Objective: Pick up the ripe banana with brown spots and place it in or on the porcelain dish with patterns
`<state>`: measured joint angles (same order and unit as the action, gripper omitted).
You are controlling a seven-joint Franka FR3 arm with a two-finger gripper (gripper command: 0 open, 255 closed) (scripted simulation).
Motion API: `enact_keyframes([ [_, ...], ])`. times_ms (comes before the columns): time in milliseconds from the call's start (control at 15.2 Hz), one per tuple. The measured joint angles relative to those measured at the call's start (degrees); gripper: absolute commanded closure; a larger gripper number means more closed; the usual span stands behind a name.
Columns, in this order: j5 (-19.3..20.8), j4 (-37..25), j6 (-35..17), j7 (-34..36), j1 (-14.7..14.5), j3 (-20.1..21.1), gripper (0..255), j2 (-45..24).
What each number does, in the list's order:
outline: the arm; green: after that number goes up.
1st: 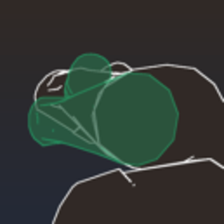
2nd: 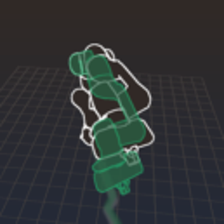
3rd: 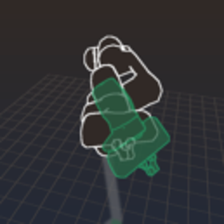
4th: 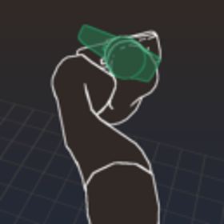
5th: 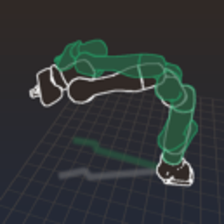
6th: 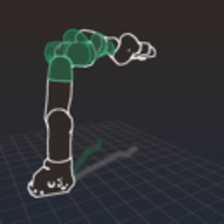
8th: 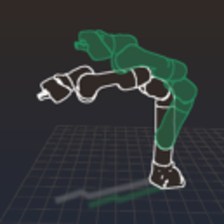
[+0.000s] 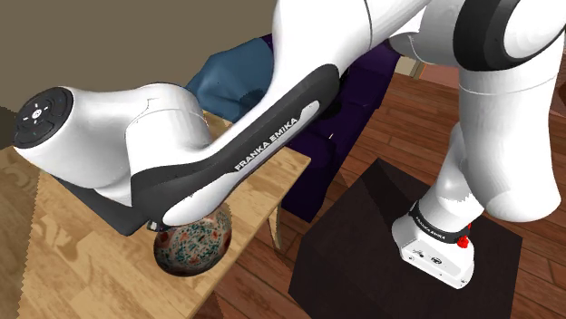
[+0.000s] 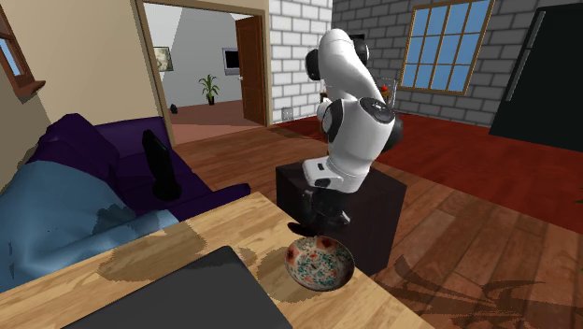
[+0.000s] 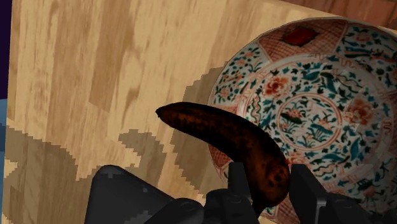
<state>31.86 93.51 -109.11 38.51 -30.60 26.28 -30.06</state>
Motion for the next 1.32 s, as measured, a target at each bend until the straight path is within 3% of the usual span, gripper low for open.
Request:
enact_keyframes([
  [198,0.53,-6.86,3.82,2.16,-4.14,0.28,255,-4.18],
  [330,0.84,-8.3,4.21,2.85,-5.17,0.21,255,-5.54],
  [1320,3.76,-6.94,-2.21,6.13,-6.24,-1.59,255,-11.57],
])
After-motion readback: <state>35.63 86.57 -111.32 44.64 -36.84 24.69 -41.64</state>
